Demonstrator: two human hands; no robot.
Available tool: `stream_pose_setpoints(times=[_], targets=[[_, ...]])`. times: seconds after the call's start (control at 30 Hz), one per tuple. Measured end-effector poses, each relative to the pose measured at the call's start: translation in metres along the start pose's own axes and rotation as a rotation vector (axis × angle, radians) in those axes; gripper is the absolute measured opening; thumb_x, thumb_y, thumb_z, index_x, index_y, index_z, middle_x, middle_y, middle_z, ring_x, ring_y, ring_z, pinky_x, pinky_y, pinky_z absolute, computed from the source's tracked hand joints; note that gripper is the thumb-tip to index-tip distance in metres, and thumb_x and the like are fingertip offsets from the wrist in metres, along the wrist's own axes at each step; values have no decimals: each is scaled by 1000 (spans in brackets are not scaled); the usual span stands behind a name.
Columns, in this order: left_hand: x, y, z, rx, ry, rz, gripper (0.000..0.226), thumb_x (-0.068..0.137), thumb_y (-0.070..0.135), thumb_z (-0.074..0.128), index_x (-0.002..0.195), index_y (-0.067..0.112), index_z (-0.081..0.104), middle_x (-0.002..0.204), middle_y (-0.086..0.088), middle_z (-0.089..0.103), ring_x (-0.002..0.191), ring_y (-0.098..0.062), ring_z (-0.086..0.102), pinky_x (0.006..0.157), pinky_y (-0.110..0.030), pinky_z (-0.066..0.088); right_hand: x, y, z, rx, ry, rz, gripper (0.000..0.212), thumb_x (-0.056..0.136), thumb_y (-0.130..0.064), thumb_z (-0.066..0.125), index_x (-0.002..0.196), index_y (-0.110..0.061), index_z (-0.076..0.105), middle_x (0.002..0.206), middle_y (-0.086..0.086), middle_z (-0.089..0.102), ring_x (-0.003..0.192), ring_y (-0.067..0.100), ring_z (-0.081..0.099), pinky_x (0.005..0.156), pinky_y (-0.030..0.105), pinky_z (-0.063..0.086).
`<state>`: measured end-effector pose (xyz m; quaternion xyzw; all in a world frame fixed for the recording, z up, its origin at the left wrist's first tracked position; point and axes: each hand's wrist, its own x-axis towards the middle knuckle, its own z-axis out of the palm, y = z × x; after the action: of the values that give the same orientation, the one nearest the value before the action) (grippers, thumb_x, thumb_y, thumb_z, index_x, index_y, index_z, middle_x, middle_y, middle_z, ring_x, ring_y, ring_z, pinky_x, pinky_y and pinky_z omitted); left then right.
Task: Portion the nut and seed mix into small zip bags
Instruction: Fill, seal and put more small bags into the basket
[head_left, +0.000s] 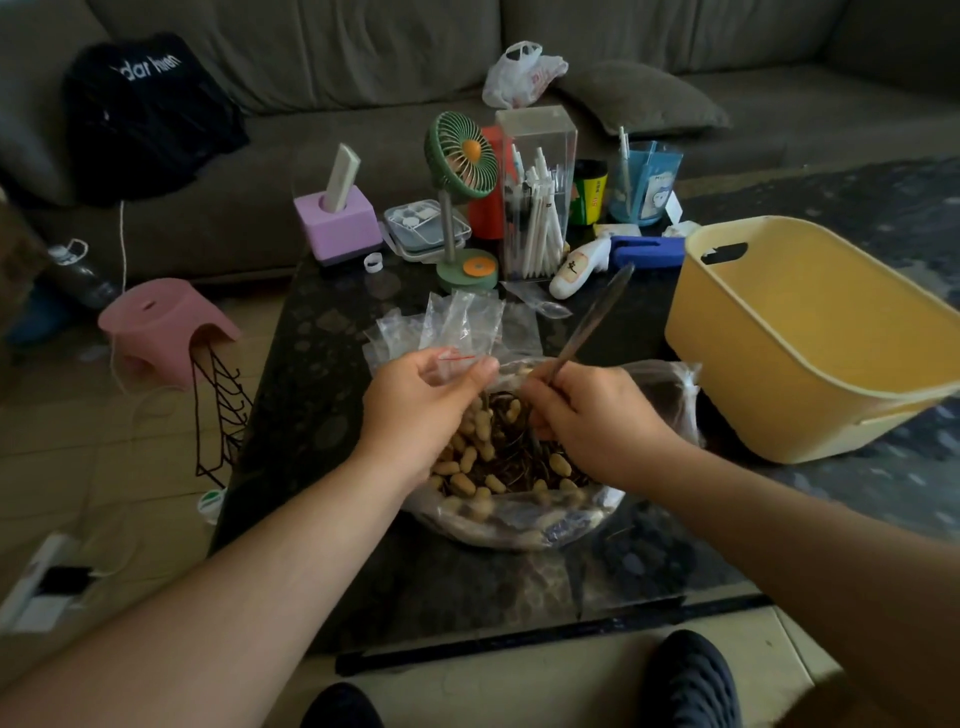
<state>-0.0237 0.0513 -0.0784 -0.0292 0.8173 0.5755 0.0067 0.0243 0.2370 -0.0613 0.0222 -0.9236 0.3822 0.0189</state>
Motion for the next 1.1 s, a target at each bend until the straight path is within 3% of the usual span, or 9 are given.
stream_pose_setpoints(times=[0.1, 0.23, 0.3, 0.37, 0.47, 0.6, 0.97, 1.03, 1.1], targets=[[-1, -1, -3, -125, -36, -85, 60, 73, 53, 90, 121, 22, 74, 104, 9, 79, 98, 0, 73, 92, -28, 60, 3, 0, -6, 182, -45, 189, 22, 109, -36, 51, 111, -25, 69, 89, -3, 75, 76, 5, 74, 75, 25, 61], [-9, 6, -7, -255, -152, -185, 41, 70, 47, 90, 101, 30, 70, 108, 5, 78, 108, -13, 73, 102, -49, 58, 7, 2, -15, 289, -76, 315, 21, 109, -33, 51, 105, -25, 70, 87, 2, 77, 79, 17, 76, 82, 40, 65], [-11, 8, -12, -247, -158, -138, 46, 68, 50, 91, 103, 30, 71, 109, 7, 79, 109, -10, 73, 103, -46, 58, 6, -1, -23, 278, -76, 305, 21, 109, -31, 52, 101, -23, 69, 86, 4, 76, 77, 19, 77, 79, 41, 65], [-12, 8, -19, -48, -142, 43, 59, 69, 60, 91, 115, 28, 75, 111, 12, 79, 110, -3, 72, 102, -38, 58, 2, -6, -33, 209, -87, 265, 21, 109, -31, 51, 101, -23, 69, 86, 4, 75, 73, 16, 76, 75, 38, 65], [-19, 8, -24, 333, -86, 315, 65, 73, 62, 86, 129, 30, 74, 111, 21, 76, 106, 8, 67, 97, -18, 54, -4, -11, -48, 5, -75, 167, 23, 109, -33, 48, 97, -28, 66, 85, 0, 72, 66, 4, 71, 60, 16, 54], [-27, 7, -16, 563, -86, 518, 68, 73, 60, 88, 132, 30, 71, 120, 13, 75, 111, -5, 67, 98, -21, 50, -10, -16, -63, 40, -24, 166, 23, 109, -30, 49, 96, -24, 68, 88, 1, 72, 65, 4, 71, 55, 14, 53], [-29, 2, -2, 637, -133, 477, 64, 75, 65, 83, 131, 39, 67, 122, 18, 69, 120, -8, 57, 100, -32, 46, -19, -26, -89, 139, 105, 163, 23, 108, -28, 52, 96, -20, 70, 82, 5, 76, 68, 18, 75, 74, 45, 65], [-28, 2, 1, 626, -132, 458, 66, 76, 66, 82, 134, 38, 66, 126, 18, 68, 122, -7, 56, 100, -28, 42, -20, -29, -88, 144, 130, 119, 22, 107, -29, 53, 95, -21, 69, 81, 5, 75, 68, 17, 74, 73, 44, 65], [-27, 2, 3, 630, -134, 452, 69, 76, 70, 79, 136, 38, 65, 129, 18, 68, 125, -9, 55, 101, -29, 41, -20, -31, -85, 65, 135, 41, 22, 107, -32, 52, 94, -25, 68, 78, 1, 74, 65, 9, 72, 68, 29, 63]])
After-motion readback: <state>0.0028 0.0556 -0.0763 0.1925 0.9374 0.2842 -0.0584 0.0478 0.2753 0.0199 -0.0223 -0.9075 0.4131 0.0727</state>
